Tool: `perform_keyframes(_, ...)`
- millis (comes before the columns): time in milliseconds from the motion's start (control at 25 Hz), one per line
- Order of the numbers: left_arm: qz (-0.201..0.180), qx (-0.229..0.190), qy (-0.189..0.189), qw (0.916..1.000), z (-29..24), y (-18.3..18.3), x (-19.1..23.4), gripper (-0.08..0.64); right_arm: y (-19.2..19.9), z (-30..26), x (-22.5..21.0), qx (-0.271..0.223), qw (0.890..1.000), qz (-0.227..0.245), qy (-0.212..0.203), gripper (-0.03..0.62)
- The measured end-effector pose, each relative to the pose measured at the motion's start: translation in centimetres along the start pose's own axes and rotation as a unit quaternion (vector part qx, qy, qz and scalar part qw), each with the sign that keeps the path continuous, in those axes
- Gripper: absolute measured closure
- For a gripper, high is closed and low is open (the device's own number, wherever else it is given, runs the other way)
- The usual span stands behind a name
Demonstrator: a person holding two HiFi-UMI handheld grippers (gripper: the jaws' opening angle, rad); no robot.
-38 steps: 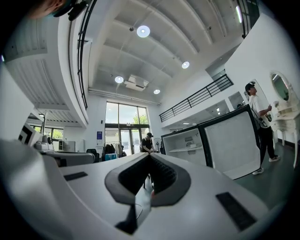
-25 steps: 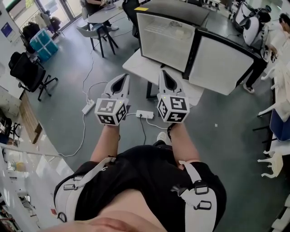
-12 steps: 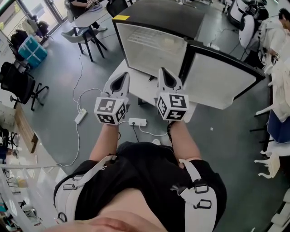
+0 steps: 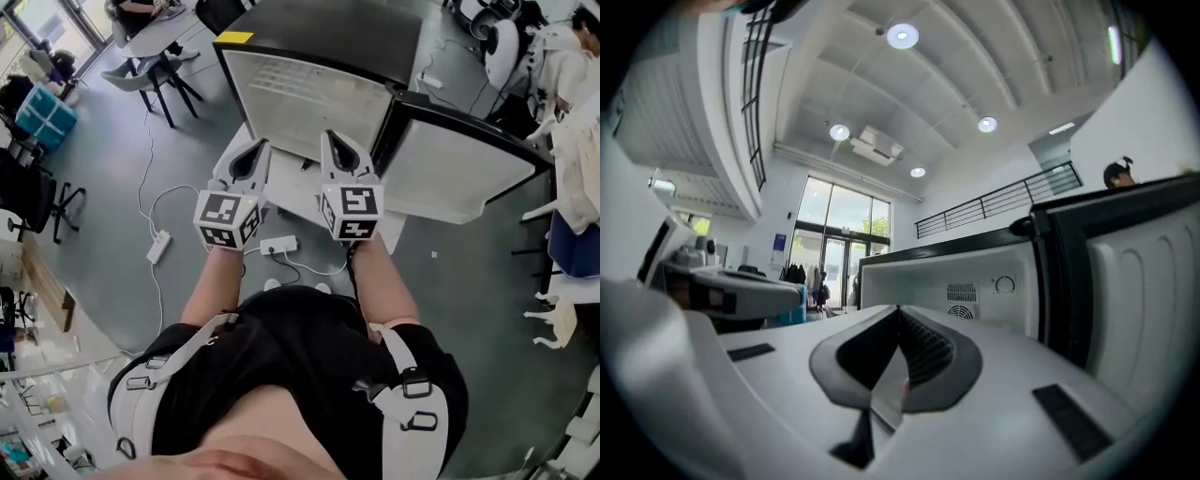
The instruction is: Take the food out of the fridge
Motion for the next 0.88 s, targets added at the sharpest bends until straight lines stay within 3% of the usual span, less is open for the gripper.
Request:
perform_keyframes(120, -0.001, 0.0, 0.007, 1.0, -0.4, 0.2, 1.2, 0.566, 0.5, -2.2, 1.0, 0.031, 0.994, 0.108, -0.004, 0.559)
perform_keyframes(280, 0.004, 0.004, 0.011, 0.9999, -0.6, 0.7, 2.5, 0.566, 1.9, -5.2, 1.3, 0.086, 0.967, 0.239, 0.004, 0.497)
perform_keyframes(400, 0.009, 0.002, 0.011, 0.9999, -0.7, 0.8, 3.4, 0.566, 3.6, -7.4, 0.0, 0.147, 0.933, 0.329, 0.026, 0.494)
perform_keyframes(560, 0.009, -0.001, 0.01, 0.9999, -0.5, 0.7, 4.2, 0.566, 5.1, -9.8, -1.9, 0.2, 0.873, 0.44, 0.064, 0.492)
perform_keyframes(680, 0.011, 0.0, 0.007, 0.9999, -0.2, 0.9, 4.9, 0.566, 6.0, -11.8, -3.0, 0.234, 0.845, 0.474, 0.077, 0.459)
perform_keyframes(880, 0.018, -0.024, -0.016, 0.9994, 1.1, 0.7, 6.4, 0.566, 7.7, -13.9, -4.7, 0.284, 0.826, 0.481, 0.08, 0.437)
Point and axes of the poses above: the fingertips, and each gripper's own axes: z backward along the fingers, x to its left, y out of its underside, the point moved 2 cm from there along z, backward along the fingers, and after that the axes turned 3 degrees about x, right-handed, at the moved point
